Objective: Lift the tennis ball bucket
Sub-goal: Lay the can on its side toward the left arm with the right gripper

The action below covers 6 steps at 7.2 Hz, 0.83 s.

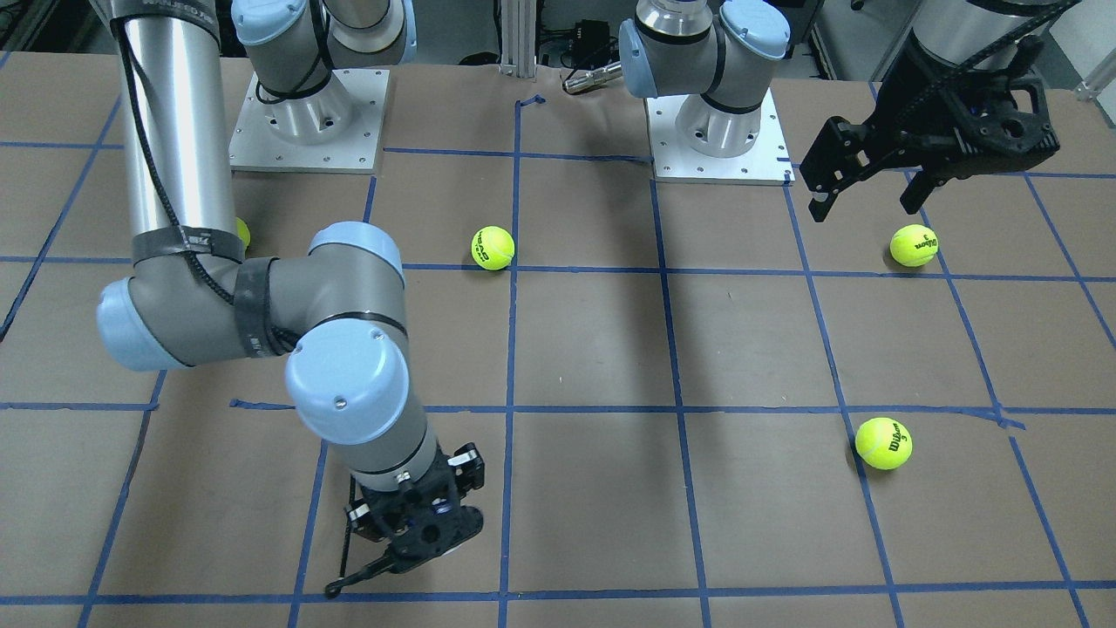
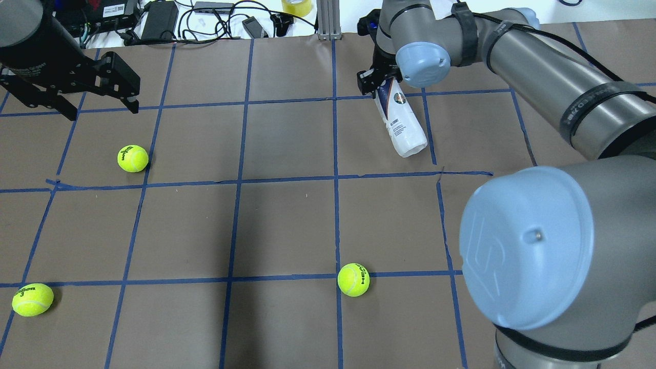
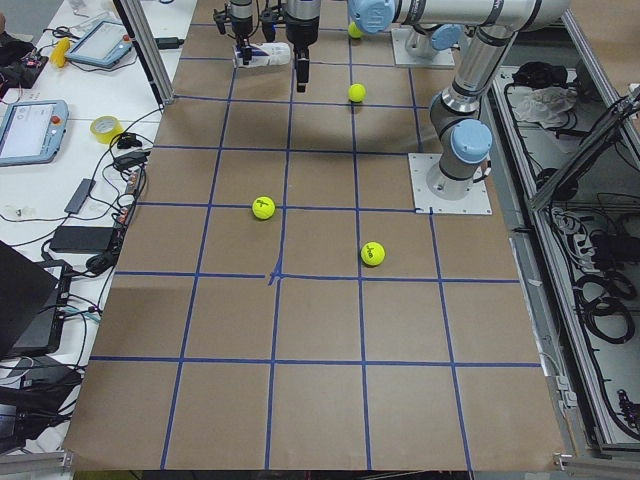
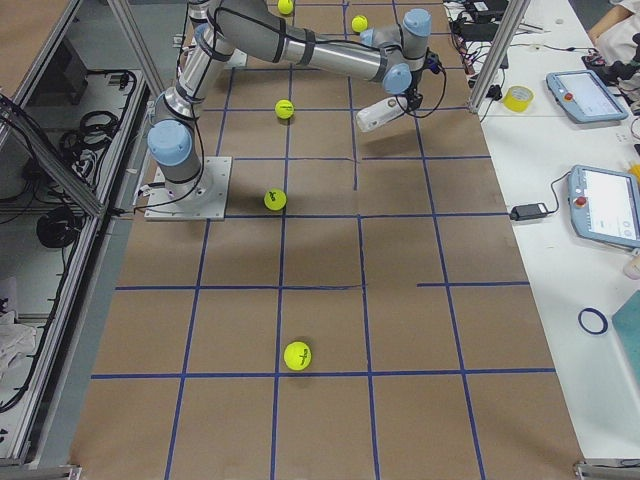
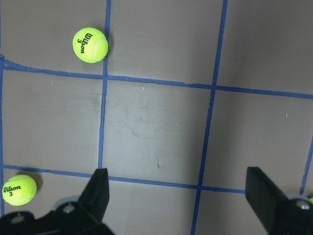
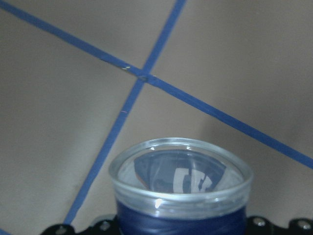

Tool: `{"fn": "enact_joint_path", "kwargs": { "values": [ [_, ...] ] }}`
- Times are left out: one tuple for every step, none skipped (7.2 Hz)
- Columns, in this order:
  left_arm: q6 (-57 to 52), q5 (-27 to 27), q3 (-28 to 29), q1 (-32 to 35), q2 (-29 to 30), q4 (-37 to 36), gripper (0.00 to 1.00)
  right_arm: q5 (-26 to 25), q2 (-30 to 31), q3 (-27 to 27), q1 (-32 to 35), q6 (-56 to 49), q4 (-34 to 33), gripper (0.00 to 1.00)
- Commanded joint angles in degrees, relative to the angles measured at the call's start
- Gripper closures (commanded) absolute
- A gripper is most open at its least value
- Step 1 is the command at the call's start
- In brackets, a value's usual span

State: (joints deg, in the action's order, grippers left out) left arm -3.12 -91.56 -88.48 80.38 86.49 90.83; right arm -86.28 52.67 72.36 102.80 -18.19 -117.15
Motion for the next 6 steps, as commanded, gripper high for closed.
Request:
{"fn": "enact_joint_path", "kwargs": {
  "values": [
    [0.04,0.15,0.06,-0.66,0.08,-0.13,0.00,0.23,0.68,0.06,9.13,-8.41,-0.17,0.44],
    [0.04,0.06,0.06,-0.66,-0.01,-0.13,0.00,-0.90,0.16,0.06,13.18,-15.93,-0.61,0.45],
    [0.04,0.06,0.06,-0.66,-0.01,-0.22,0.00,-3.69,-0.63,0.15,14.09,-25.05,-2.19,0.41],
    [0.04,0.06,0.06,-0.66,-0.01,-0.22,0.00,-3.90,-1.33,0.59,14.10,-31.41,-3.33,0.34],
    [0.04,-0.03,-0.03,-0.66,-0.01,-0.22,0.00,-4.16,-2.65,1.20,14.01,-31.99,-5.17,0.19],
    [0.04,-0.03,-0.11,-0.66,-0.01,-0.31,0.00,-4.16,-4.05,1.90,13.75,-32.09,-6.41,0.00]
  ]
}}
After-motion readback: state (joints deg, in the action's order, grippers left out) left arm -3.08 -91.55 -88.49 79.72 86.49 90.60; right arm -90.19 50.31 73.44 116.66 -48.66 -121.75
